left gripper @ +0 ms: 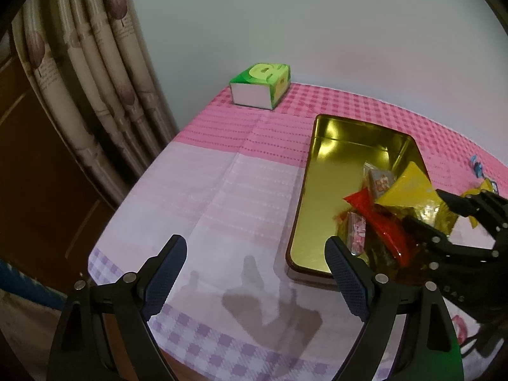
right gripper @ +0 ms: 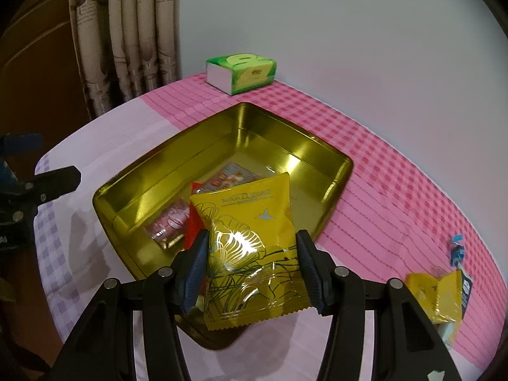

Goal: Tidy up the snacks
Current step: 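Carry the yellow foil bag into the tin and open the right gripper, then move the right gripper to the blue cracker pack and grasp it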

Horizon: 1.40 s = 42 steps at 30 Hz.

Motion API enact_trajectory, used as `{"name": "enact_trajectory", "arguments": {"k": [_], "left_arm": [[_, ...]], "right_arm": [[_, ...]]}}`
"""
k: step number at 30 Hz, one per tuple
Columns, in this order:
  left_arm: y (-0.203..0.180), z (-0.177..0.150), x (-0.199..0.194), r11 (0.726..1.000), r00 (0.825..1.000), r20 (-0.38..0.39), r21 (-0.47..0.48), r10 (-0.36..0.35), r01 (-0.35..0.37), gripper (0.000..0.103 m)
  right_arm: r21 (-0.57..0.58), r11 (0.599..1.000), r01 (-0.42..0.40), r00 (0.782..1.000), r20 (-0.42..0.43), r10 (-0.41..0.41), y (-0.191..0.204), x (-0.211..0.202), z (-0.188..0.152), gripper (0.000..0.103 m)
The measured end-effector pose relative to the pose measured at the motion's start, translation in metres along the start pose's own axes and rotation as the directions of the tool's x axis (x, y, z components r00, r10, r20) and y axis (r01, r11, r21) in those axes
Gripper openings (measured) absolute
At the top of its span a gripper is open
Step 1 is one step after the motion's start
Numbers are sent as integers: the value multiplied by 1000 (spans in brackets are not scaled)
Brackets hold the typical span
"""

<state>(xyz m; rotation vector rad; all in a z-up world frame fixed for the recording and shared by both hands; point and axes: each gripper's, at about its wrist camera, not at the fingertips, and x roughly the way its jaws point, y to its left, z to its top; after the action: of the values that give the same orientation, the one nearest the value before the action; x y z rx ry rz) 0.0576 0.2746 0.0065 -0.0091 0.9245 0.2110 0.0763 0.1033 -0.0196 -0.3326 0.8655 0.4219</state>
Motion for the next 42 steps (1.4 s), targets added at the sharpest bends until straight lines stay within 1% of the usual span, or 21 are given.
{"name": "enact_trajectory", "arguments": {"k": [2,6,9,12,23,27,30,34,36,39,42], "left_arm": [[0,0,0,1000,1000,0,-4,-5,5,89],[-1,0,1,1000,1000,1,2,7,-7,89],[0,1,3,1000,1000,-5,-8,4,-4,89],[1,1,2,1000,1000,-6,-17,-3,3,89],[-3,0,0,1000,1000,1,2,4,-4,89],[-4,0,0,1000,1000,1,4,4,-4,89],[-4,0,0,1000,1000,2,6,6,-6,89],[-5,0,0,1000,1000,7,15,11,-11,89],[-5,0,0,1000,1000,6,17,14,-15,89],[-5,1,0,1000,1000,6,14,10,-10,89],[-5,1,0,1000,1000,6,14,12,-12,89]], "right_arm": [[6,1000,-10,1000,5,10,2,4,4,50],[10,1000,-30,1000,6,30,9,10,9,50],[13,999,-35,999,9,35,13,13,10,51],[25,998,-59,998,4,58,15,16,9,51],[30,998,-63,998,7,63,18,14,8,56],[36,997,-65,998,24,64,18,9,8,66],[44,997,-65,997,48,63,15,1,8,69],[71,996,-60,996,72,55,4,-11,6,69],[94,994,-54,995,89,45,-8,-21,2,70],[125,992,-21,994,105,8,-28,-32,-6,70],[176,984,38,993,104,-57,-60,-42,-19,70]]}}
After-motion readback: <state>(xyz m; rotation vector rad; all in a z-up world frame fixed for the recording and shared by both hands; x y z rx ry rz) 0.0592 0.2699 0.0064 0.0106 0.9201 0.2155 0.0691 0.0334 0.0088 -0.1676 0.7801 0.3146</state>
